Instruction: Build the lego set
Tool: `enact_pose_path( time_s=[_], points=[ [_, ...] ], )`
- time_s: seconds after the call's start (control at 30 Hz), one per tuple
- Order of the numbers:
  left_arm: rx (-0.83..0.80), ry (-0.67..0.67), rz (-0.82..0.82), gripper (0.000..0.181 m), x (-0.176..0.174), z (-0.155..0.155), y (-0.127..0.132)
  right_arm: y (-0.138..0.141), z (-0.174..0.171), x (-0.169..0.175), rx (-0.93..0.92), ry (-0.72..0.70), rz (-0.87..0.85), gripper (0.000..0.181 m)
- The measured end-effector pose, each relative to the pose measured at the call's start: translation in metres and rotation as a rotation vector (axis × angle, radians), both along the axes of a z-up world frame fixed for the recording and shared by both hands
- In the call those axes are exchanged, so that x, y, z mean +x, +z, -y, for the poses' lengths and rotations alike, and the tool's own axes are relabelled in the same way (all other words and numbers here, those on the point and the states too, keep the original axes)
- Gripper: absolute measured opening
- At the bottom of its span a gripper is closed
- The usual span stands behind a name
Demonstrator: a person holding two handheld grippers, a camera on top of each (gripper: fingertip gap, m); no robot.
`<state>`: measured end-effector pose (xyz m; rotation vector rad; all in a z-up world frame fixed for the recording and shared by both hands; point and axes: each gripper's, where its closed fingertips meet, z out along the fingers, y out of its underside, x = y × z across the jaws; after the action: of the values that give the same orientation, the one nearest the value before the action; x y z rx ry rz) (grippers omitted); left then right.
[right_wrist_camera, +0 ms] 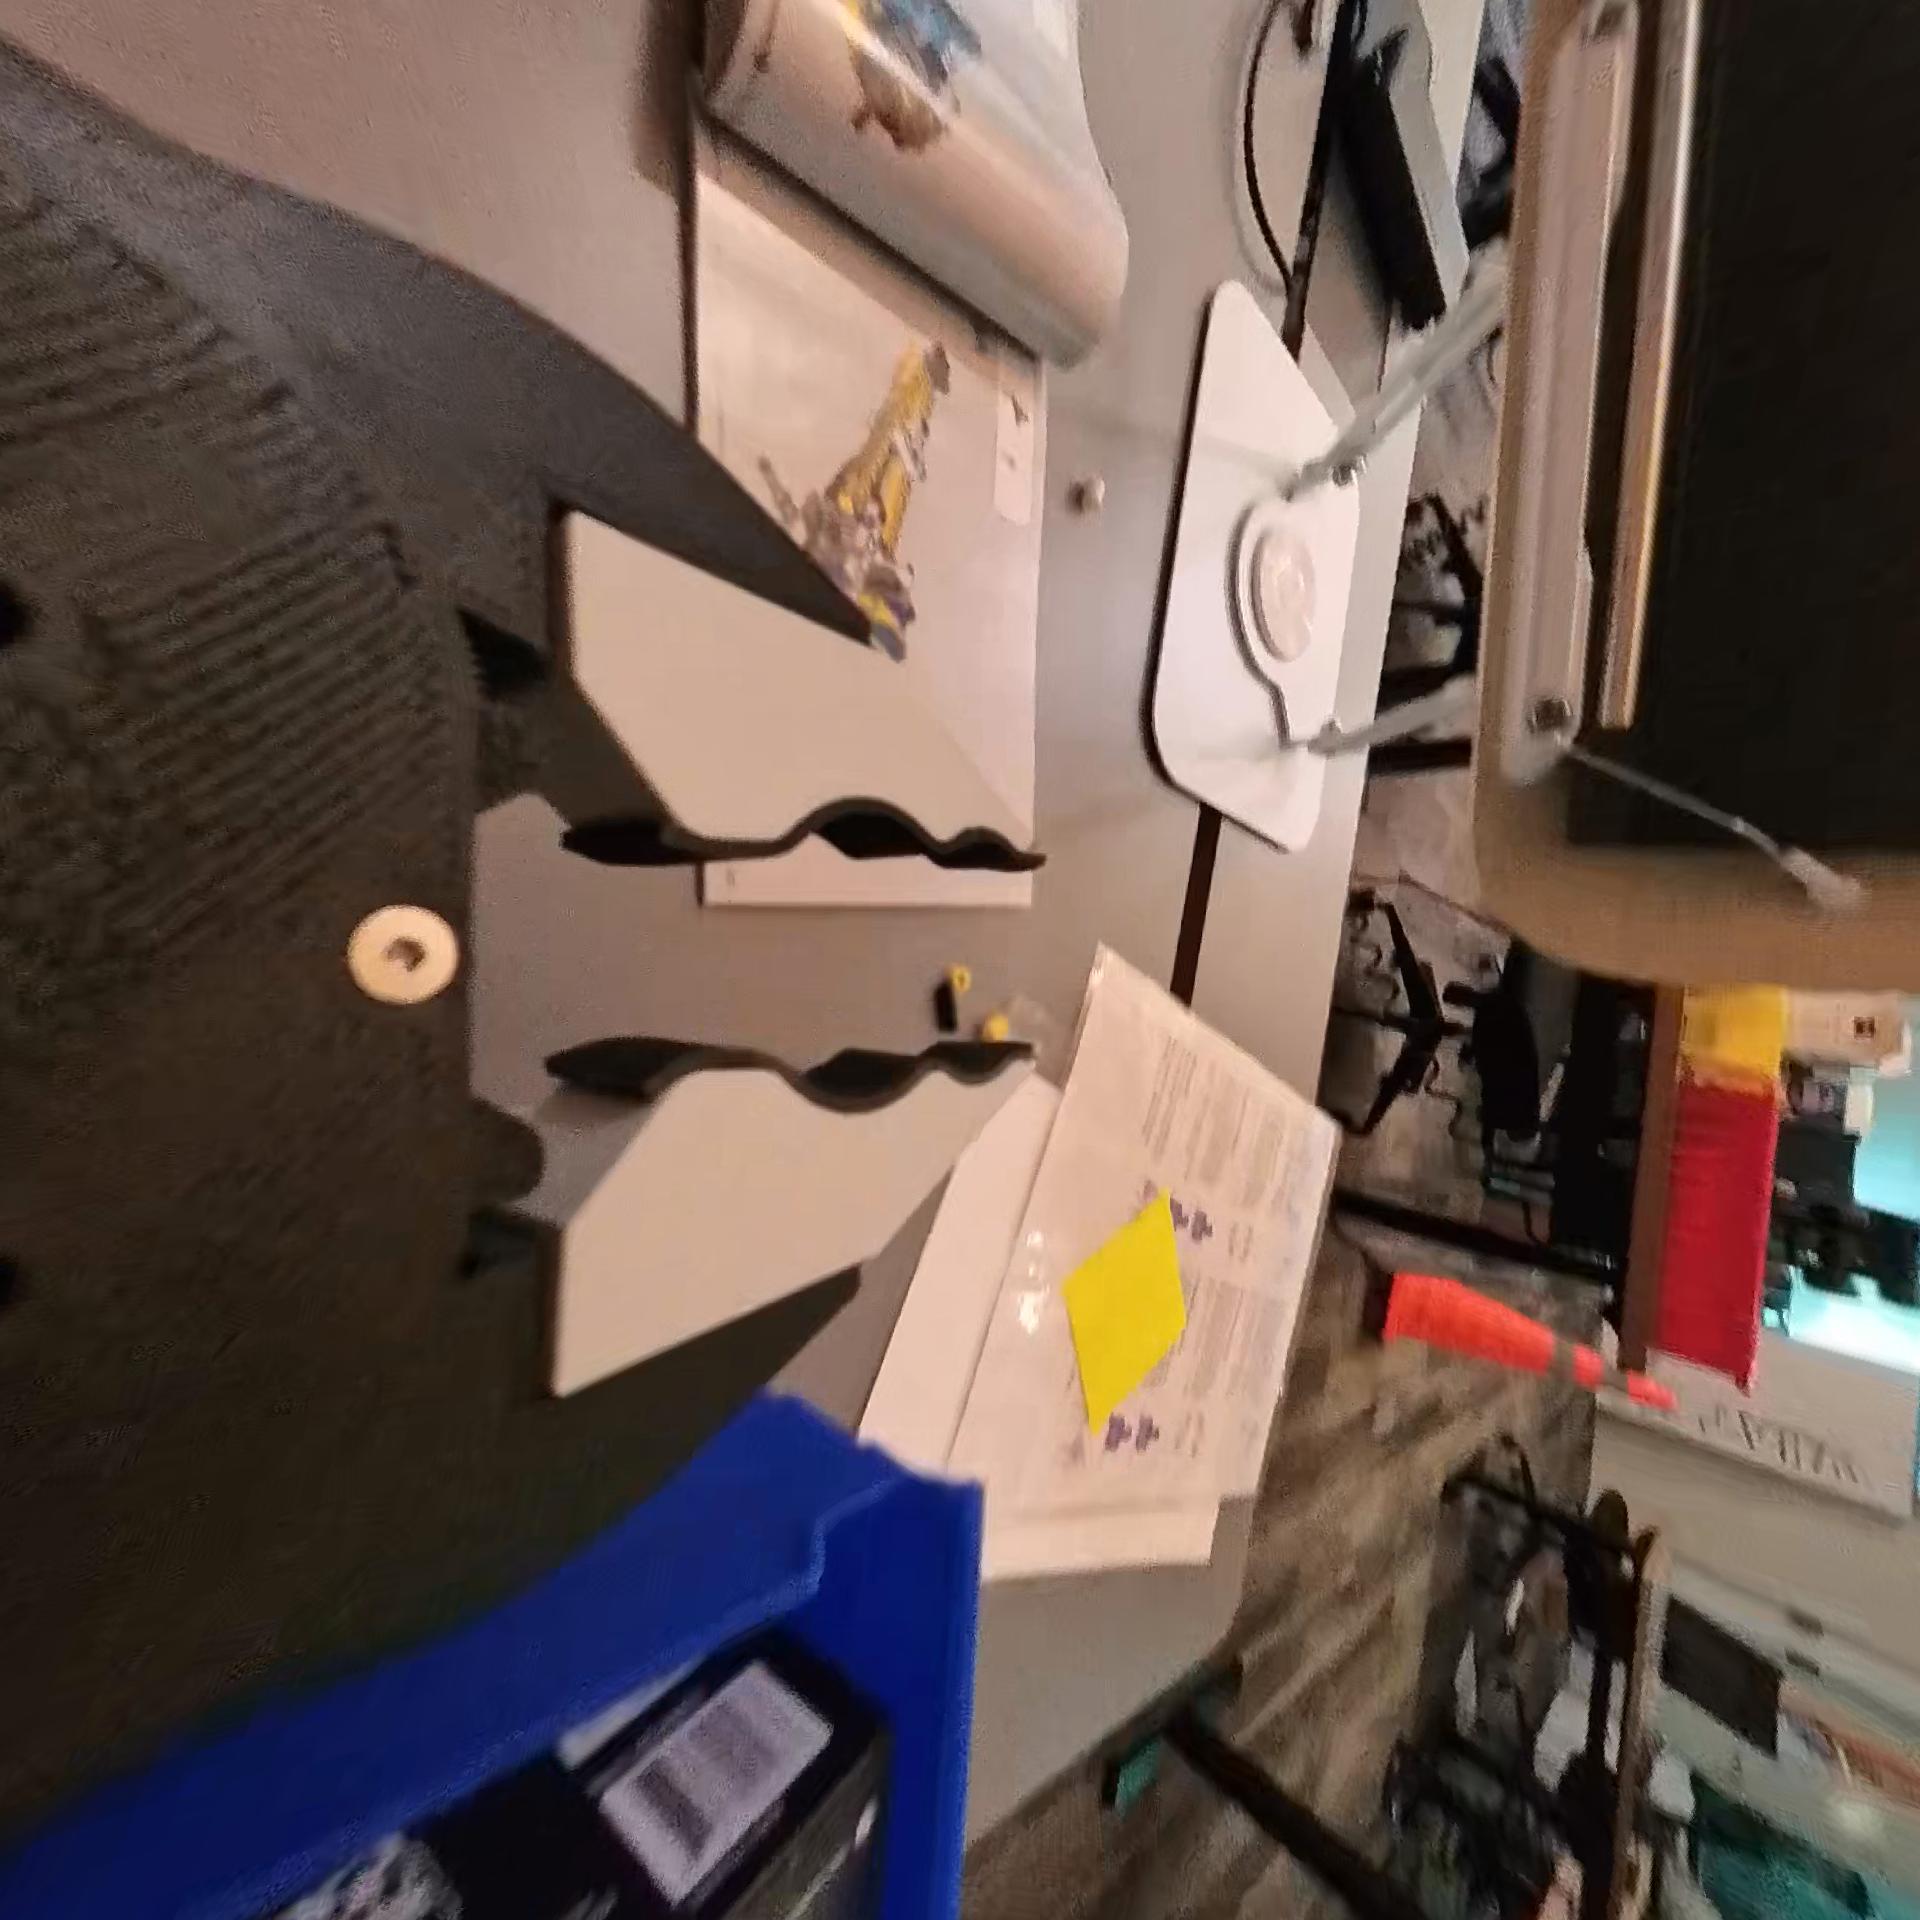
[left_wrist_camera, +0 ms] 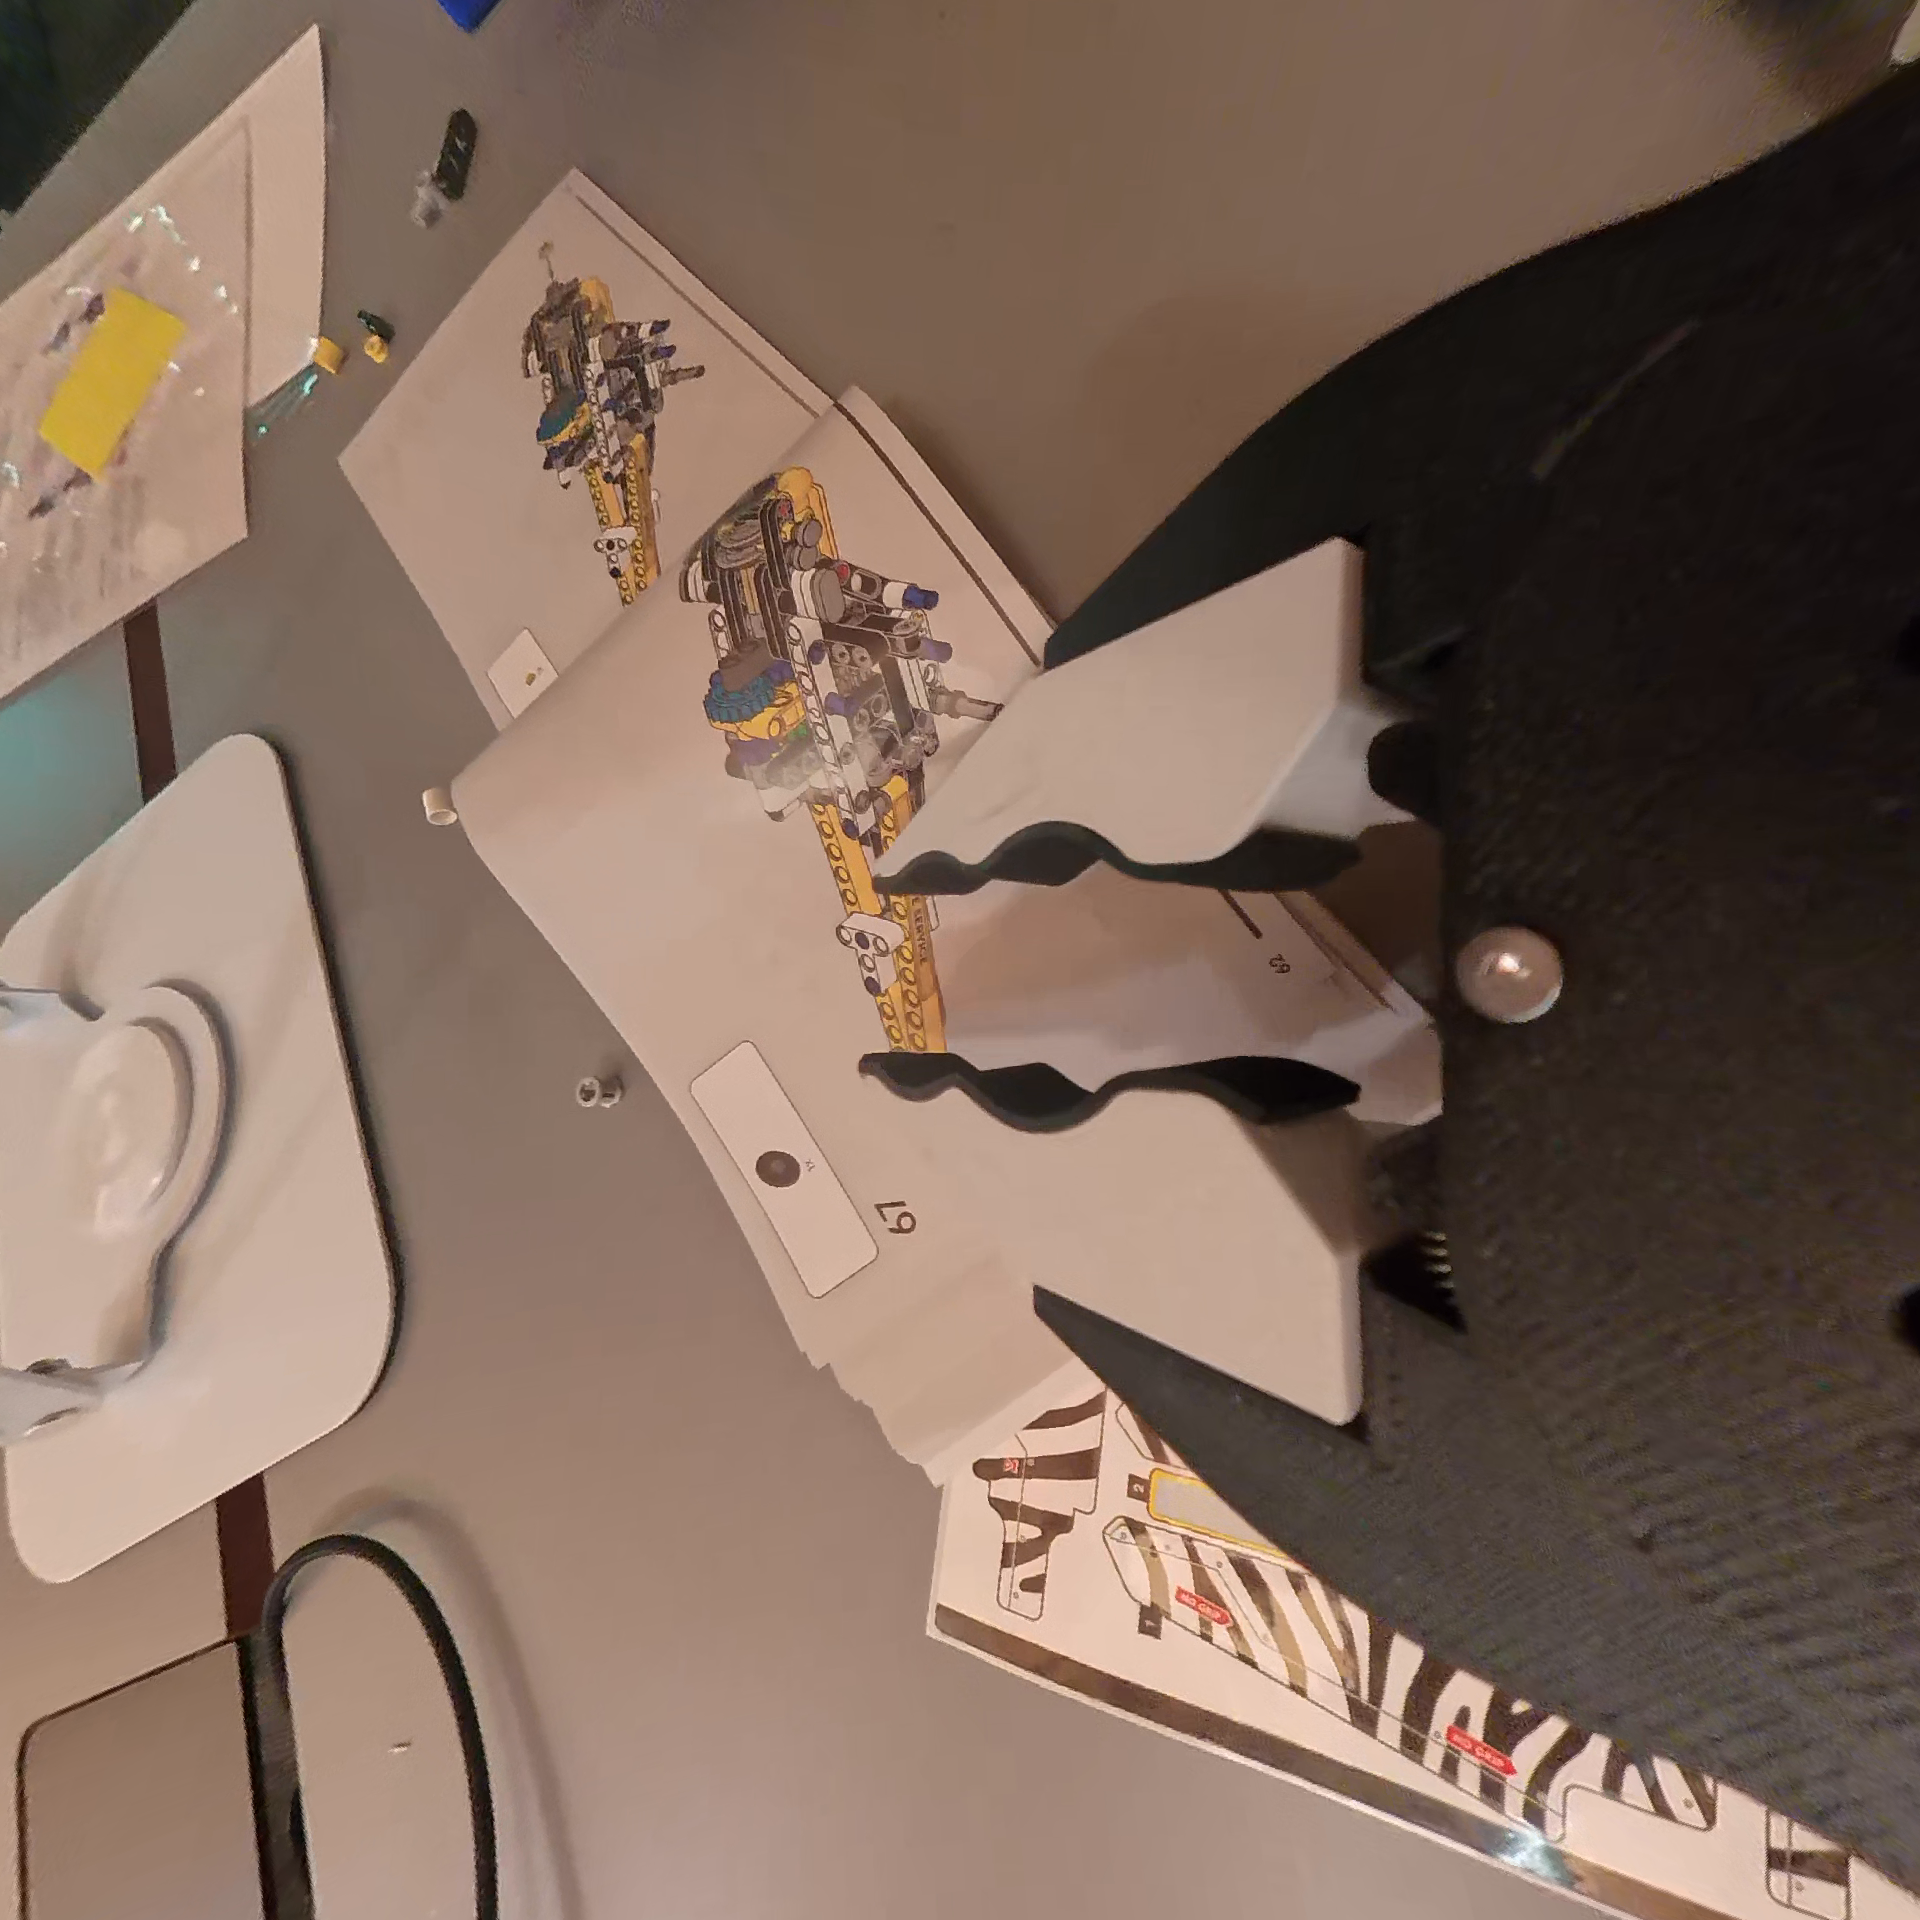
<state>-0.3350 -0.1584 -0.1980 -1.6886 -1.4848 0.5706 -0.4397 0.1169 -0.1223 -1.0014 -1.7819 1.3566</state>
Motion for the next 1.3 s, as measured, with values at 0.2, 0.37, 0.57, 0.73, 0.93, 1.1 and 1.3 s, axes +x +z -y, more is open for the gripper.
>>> enact_pose_path(
  time_s=[0.2,0.37,0.57,0.73,0.93,1.1,1.3],
  points=[
    [0.01,0.018,-0.05,0.026,-0.003,0.004,0.008,-0.005,-0.022,-0.007,-0.075,-0.05,0.066,0.027],
    [-0.014,0.024,-0.063,0.026,-0.004,0.007,0.009,-0.019,-0.014,-0.01,0.023,-0.048,0.068,0.017],
    [-0.038,0.026,-0.085,0.026,-0.005,0.007,0.012,-0.041,-0.002,-0.015,0.079,-0.007,0.125,0.016],
    [-0.025,0.033,-0.097,0.026,-0.005,0.009,0.014,-0.034,-0.006,-0.015,0.016,-0.005,0.11,0.014],
    [-0.017,0.044,-0.11,0.026,-0.006,0.011,0.016,-0.034,-0.006,-0.014,0.0,0.003,0.115,0.015],
    [-0.02,0.046,-0.114,0.026,-0.007,0.011,0.017,-0.035,-0.004,-0.014,0.015,0.009,0.116,0.016],
    [-0.012,0.046,-0.114,0.026,-0.007,0.011,0.017,-0.035,-0.003,-0.013,0.015,0.017,0.12,0.015]
  ],
)
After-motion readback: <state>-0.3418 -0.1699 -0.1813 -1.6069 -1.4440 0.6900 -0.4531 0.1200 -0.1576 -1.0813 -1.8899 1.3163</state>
